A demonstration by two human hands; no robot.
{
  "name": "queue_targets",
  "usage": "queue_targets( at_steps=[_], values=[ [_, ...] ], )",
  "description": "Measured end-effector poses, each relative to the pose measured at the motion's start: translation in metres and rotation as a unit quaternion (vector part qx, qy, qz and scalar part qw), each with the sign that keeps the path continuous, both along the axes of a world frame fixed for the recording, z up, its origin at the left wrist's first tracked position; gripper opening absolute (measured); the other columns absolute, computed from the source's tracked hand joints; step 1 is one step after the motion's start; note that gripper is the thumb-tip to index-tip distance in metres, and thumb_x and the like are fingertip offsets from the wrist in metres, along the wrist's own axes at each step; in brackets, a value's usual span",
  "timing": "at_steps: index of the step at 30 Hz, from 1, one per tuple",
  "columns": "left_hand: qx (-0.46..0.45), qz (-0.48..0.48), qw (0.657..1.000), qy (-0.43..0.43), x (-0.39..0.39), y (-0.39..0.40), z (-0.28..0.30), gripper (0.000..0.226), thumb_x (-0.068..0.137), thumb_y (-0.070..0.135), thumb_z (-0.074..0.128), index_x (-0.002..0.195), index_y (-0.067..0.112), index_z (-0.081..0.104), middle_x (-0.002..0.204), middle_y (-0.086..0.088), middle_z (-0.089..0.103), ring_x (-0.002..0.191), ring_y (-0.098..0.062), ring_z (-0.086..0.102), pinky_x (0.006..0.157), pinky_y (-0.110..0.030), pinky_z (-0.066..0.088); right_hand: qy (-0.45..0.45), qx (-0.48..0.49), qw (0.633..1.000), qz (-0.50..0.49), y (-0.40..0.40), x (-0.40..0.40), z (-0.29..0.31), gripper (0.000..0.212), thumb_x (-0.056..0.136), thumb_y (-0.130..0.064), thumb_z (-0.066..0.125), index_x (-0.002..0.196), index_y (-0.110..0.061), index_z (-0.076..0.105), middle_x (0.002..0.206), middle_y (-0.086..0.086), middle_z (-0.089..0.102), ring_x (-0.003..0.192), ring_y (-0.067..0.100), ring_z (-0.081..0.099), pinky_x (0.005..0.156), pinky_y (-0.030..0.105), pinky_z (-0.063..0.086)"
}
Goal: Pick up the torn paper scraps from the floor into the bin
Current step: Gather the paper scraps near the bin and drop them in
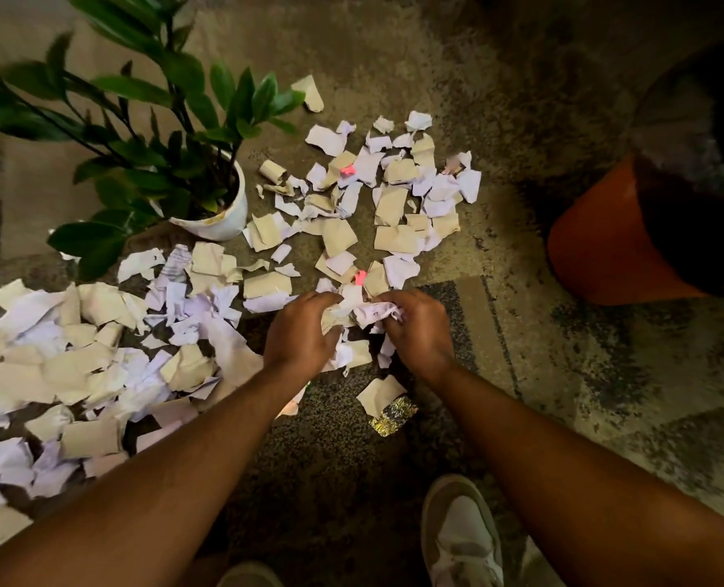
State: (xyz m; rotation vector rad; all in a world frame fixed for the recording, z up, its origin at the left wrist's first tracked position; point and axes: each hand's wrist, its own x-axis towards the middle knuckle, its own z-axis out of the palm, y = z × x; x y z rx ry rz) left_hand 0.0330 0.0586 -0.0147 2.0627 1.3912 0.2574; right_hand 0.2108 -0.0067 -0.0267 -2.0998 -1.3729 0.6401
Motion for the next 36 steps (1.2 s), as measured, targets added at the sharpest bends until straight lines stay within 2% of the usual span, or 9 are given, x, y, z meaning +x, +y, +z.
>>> queue_targets(
  at_steps=[3,11,14,18,23,27,32,34,36],
  values=[
    [0.001,0.024,0.999,-0.041,0.013,0.005,0.021,0.043,0.081,0.015,0.076,0.123,0.017,0.066,0.122,-0.005,0.069,0.112,-0.024,0.064,0.094,-0.035,0.053,0.002,0.025,0.999,-0.024,0.008,0.006,0.019,0.032,0.08,-0.002,0.073,0.108,-0.017,0.079,0.103,0.004,0.076,0.09,0.021,0.07,0.082,0.034,0.057],
    [0.036,0.039,0.991,-0.122,0.078,0.024,0.097,0.042,0.082,0.018,0.075,0.123,0.019,0.067,0.121,-0.002,0.069,0.111,-0.021,0.064,0.094,-0.03,0.05,-0.041,0.098,0.991,-0.084,0.024,0.047,0.097,0.031,0.079,-0.004,0.074,0.105,-0.021,0.08,0.101,-0.002,0.075,0.09,0.012,0.066,0.078,0.025,0.052],
    [0.05,0.016,0.988,-0.146,0.109,0.03,0.134,0.042,0.082,0.018,0.075,0.123,0.02,0.067,0.122,0.001,0.068,0.113,-0.018,0.062,0.097,-0.027,0.047,-0.076,0.118,0.986,-0.094,0.022,0.076,0.139,0.031,0.078,-0.005,0.077,0.105,-0.021,0.08,0.101,-0.003,0.075,0.088,0.008,0.065,0.077,0.014,0.047],
    [0.096,-0.031,0.976,-0.191,0.158,0.032,0.186,0.04,0.08,0.017,0.074,0.12,0.017,0.069,0.118,-0.001,0.069,0.109,-0.02,0.063,0.094,-0.027,0.047,-0.108,0.157,0.975,-0.114,0.012,0.118,0.2,0.031,0.078,-0.005,0.074,0.104,-0.02,0.08,0.101,-0.001,0.074,0.091,0.013,0.068,0.081,0.026,0.053],
    [0.167,-0.096,0.952,-0.239,0.236,0.027,0.25,0.042,0.079,0.012,0.072,0.12,0.016,0.069,0.114,-0.004,0.069,0.103,-0.022,0.064,0.087,-0.029,0.05,-0.164,0.205,0.947,-0.184,-0.004,0.18,0.263,0.031,0.082,-0.004,0.069,0.107,-0.02,0.079,0.106,0.0,0.073,0.096,0.012,0.065,0.085,0.026,0.052],
    [0.185,-0.177,0.939,-0.228,0.305,0.022,0.268,0.039,0.082,0.014,0.067,0.12,0.02,0.068,0.112,-0.006,0.067,0.104,-0.025,0.063,0.085,-0.037,0.054,-0.182,0.213,0.928,-0.246,-0.023,0.235,0.273,0.028,0.086,-0.006,0.07,0.11,-0.018,0.077,0.108,0.001,0.073,0.097,0.012,0.066,0.086,0.028,0.055],
    [0.173,-0.273,0.924,-0.206,0.373,0.019,0.262,0.021,0.08,0.019,0.065,0.1,0.017,0.072,0.095,-0.008,0.066,0.089,-0.027,0.063,0.07,-0.036,0.051,-0.204,0.168,0.918,-0.295,-0.037,0.284,0.259,0.021,0.093,-0.018,0.062,0.109,-0.024,0.076,0.103,-0.003,0.075,0.092,0.014,0.069,0.08,0.032,0.056],
    [0.141,-0.308,0.919,-0.201,0.396,0.017,0.251,0.023,0.076,0.023,0.068,0.098,0.015,0.071,0.095,-0.009,0.068,0.091,-0.027,0.064,0.073,-0.033,0.051,-0.2,0.117,0.923,-0.308,-0.043,0.299,0.25,0.019,0.094,-0.025,0.062,0.109,-0.022,0.073,0.105,0.0,0.073,0.095,0.019,0.068,0.076,0.031,0.052],
    [0.101,-0.331,0.92,-0.184,0.412,0.018,0.244,0.037,0.079,0.021,0.071,0.115,0.013,0.068,0.115,-0.011,0.068,0.109,-0.027,0.063,0.087,-0.027,0.046,-0.174,0.068,0.934,-0.305,-0.046,0.307,0.244,0.022,0.094,-0.028,0.062,0.114,-0.02,0.069,0.11,0.004,0.071,0.098,0.024,0.066,0.073,0.029,0.042]
  ],
)
